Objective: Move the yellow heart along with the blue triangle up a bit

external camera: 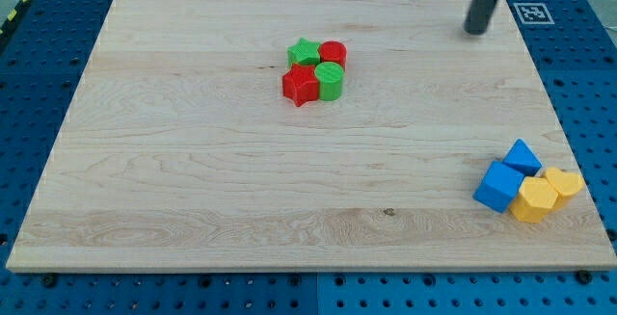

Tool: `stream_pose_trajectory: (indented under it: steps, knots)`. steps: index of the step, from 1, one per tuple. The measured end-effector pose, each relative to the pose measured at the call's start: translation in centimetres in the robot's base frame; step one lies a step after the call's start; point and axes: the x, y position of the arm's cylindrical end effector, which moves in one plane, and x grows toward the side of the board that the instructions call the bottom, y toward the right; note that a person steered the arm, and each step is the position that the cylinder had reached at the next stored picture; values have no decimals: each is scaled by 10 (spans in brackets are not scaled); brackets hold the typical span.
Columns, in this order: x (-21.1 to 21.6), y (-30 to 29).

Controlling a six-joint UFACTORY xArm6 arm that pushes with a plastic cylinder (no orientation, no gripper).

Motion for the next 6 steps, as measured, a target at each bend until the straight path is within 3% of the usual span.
stream_pose_trajectory:
  steps: [2, 3, 4, 5, 6]
  knots:
    - [132, 91]
    - [157, 95]
    - [245, 95]
    - [280, 95]
    - [282, 90]
